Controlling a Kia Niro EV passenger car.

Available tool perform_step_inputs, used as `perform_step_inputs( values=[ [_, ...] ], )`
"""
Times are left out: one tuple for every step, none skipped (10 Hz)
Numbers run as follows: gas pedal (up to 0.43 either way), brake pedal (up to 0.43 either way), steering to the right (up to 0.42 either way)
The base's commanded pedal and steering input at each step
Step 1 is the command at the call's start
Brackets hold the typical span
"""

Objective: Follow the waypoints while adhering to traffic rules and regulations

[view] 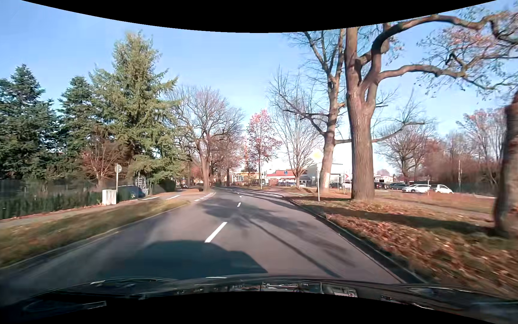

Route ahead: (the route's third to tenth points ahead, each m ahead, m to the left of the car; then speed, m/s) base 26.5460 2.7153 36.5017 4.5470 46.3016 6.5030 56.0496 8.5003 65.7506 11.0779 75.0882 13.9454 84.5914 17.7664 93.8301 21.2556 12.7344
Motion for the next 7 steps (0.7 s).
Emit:
perform_step_inputs(
  values=[
    [0.118,0.0,-0.024],
    [0.118,0.0,-0.023],
    [0.118,0.0,-0.022],
    [0.118,0.0,-0.022],
    [0.118,0.0,-0.023],
    [0.118,0.0,-0.023],
    [0.118,0.0,-0.022]
  ],
)
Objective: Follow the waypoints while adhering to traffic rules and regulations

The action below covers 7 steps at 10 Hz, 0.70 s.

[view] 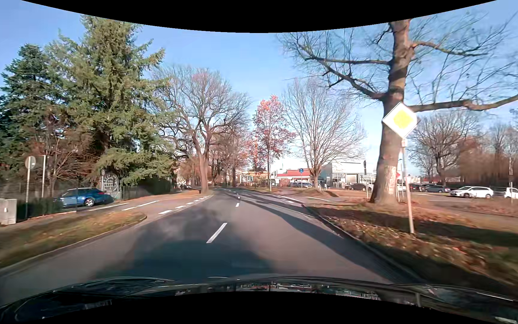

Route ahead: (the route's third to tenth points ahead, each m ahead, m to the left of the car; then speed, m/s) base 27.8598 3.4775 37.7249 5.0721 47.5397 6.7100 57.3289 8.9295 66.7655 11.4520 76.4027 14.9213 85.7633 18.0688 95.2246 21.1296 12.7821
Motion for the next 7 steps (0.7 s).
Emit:
perform_step_inputs(
  values=[
    [0.118,0.0,-0.023],
    [0.118,0.0,-0.023],
    [0.118,0.0,-0.025],
    [0.118,0.0,-0.026],
    [0.118,0.0,-0.026],
    [0.118,0.0,-0.027],
    [0.118,0.0,-0.027]
  ],
)
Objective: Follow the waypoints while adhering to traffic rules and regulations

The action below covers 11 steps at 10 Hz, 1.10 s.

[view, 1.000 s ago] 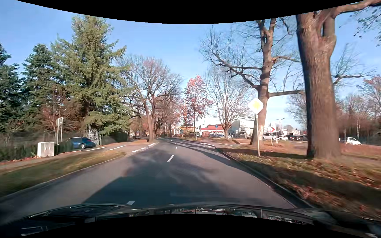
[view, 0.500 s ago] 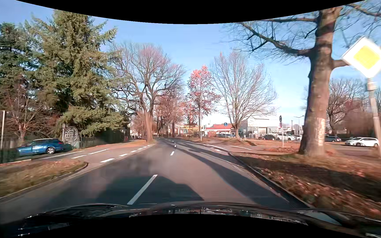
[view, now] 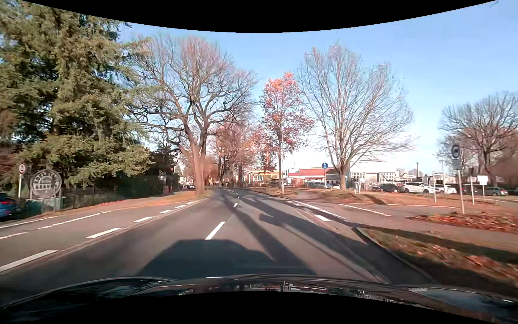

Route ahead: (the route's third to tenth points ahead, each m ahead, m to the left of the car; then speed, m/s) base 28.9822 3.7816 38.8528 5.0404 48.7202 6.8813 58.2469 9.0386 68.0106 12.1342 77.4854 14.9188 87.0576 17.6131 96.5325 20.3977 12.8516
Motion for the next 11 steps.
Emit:
perform_step_inputs(
  values=[
    [0.118,0.0,-0.027],
    [0.118,0.0,-0.027],
    [0.118,0.0,-0.027],
    [0.118,0.0,-0.027],
    [0.118,0.0,-0.027],
    [0.118,0.0,-0.027],
    [0.118,0.0,-0.027],
    [0.118,0.0,-0.026],
    [0.118,0.0,-0.025],
    [0.118,0.0,-0.025],
    [0.118,0.0,-0.025]
  ],
)
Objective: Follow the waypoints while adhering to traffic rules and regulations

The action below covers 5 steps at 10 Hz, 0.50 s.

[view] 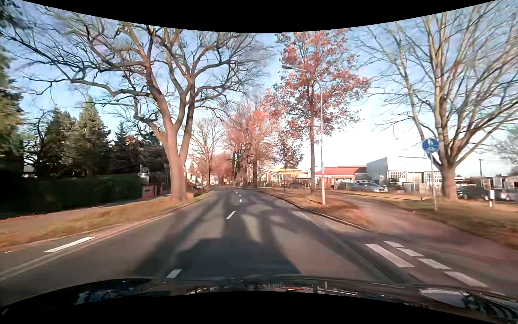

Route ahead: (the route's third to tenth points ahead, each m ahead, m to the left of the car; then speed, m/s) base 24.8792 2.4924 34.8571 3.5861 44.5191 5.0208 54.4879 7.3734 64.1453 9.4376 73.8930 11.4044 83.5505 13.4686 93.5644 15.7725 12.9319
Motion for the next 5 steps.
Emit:
perform_step_inputs(
  values=[
    [0.118,0.0,-0.024],
    [0.118,0.0,-0.025],
    [0.118,0.0,-0.025],
    [0.118,0.0,-0.024],
    [0.118,0.0,-0.025]
  ],
)
